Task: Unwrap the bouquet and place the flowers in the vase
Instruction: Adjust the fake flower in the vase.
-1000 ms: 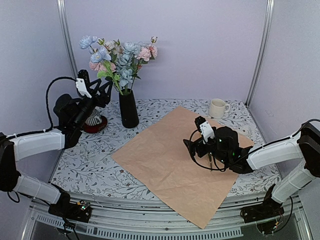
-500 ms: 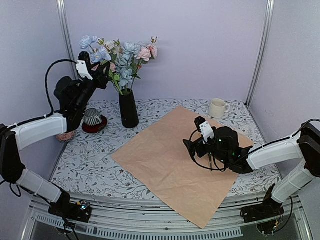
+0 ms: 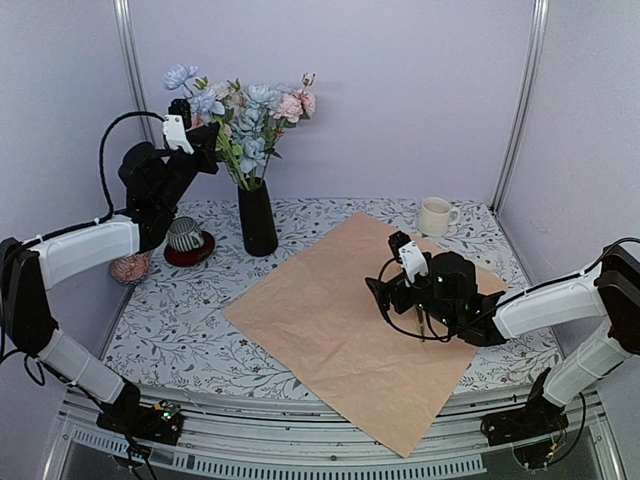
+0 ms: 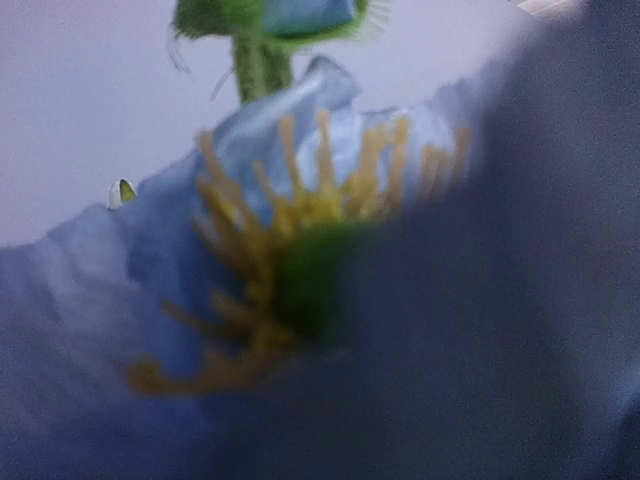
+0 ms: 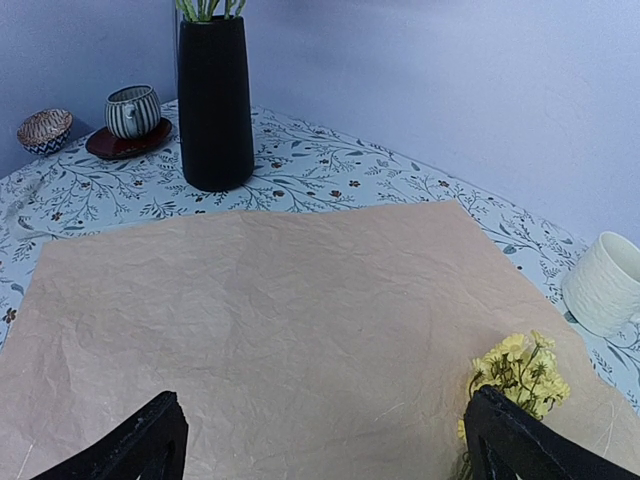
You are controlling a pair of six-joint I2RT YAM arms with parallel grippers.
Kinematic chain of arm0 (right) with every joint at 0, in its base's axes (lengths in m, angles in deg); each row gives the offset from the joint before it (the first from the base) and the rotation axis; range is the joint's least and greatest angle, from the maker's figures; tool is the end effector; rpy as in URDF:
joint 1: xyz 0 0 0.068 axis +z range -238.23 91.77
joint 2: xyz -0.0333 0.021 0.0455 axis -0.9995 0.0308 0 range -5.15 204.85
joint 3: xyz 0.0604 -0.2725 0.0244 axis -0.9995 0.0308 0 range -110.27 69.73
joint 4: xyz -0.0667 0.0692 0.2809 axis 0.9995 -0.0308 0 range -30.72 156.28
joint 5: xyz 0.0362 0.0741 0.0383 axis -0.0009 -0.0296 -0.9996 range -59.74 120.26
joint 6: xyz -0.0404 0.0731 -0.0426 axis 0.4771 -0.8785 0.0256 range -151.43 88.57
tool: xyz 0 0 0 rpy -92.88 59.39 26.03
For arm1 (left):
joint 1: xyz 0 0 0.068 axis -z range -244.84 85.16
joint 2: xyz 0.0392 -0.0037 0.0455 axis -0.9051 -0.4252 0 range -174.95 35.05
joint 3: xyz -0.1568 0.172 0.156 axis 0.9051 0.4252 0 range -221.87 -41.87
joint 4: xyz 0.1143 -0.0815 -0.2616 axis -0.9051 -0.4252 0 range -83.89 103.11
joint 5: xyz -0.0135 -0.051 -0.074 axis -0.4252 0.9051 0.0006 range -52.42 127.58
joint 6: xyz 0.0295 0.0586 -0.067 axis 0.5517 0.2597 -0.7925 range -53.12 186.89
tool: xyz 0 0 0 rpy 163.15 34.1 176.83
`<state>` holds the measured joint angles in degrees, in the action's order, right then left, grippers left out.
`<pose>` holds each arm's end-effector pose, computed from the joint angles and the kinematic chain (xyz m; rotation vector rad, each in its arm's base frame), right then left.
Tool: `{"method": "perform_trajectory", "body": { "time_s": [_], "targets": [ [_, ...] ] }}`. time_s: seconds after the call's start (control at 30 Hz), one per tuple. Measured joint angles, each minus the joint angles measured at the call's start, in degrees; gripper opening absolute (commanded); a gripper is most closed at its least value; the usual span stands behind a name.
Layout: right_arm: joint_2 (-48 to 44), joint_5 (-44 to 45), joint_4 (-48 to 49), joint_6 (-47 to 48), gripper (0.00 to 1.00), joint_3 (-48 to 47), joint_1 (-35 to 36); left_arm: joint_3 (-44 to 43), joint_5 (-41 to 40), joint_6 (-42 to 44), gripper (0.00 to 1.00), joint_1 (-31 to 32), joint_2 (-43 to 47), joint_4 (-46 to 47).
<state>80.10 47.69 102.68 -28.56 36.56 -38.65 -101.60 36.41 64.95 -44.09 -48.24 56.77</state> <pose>0.2574 0.2633 0.1564 -0.6178 1.7347 0.2923 0.3935 -0.1472 0.3798 0.1829 1.2130 -0.3328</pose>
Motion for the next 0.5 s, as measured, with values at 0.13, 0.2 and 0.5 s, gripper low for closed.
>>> {"method": "perform_trajectory", "body": {
  "time_s": [0.13, 0.2, 0.5],
  "targets": [
    [0.0, 0.0, 0.0, 0.0, 0.99, 0.0, 0.0, -2.6, 0.0, 0.0, 0.0, 0.0, -1.2, -2.5],
    [0.0, 0.0, 0.0, 0.0, 0.99, 0.0, 0.0, -3.7, 0.0, 0.0, 0.0, 0.0, -1.6, -3.5],
    [0.1, 0.2, 0.0, 0.0, 0.99, -0.1, 0.0, -4.7, 0.1, -0.9, 0.45, 0.0, -1.6, -6.8]
  ]
}}
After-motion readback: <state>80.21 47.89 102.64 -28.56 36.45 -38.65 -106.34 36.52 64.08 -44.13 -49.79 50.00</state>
